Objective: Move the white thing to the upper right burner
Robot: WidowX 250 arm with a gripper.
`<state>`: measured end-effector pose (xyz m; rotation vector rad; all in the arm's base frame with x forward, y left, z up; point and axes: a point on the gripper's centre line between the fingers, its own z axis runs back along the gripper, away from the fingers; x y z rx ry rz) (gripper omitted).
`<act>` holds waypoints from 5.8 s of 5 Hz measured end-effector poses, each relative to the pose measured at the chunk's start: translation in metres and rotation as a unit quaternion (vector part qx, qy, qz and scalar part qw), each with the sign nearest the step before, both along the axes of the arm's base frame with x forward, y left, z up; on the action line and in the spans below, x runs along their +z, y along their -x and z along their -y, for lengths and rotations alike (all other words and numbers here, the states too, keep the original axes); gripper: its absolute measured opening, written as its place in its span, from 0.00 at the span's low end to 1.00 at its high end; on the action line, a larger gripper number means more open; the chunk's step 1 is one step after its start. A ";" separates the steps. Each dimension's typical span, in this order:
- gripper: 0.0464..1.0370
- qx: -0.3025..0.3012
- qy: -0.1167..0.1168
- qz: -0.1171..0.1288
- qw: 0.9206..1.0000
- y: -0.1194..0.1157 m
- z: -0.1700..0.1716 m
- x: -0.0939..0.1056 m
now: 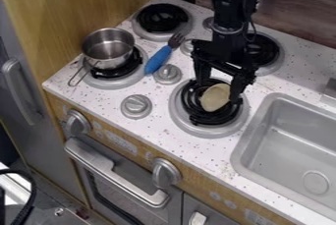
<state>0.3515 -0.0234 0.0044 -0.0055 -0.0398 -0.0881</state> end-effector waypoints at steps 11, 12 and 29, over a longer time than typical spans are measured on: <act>0.27 -0.004 0.017 0.047 0.999 -0.016 -0.005 -0.021; 0.60 0.010 0.013 0.056 0.998 -0.018 -0.006 -0.022; 0.85 0.036 0.062 0.163 0.984 -0.084 0.003 -0.016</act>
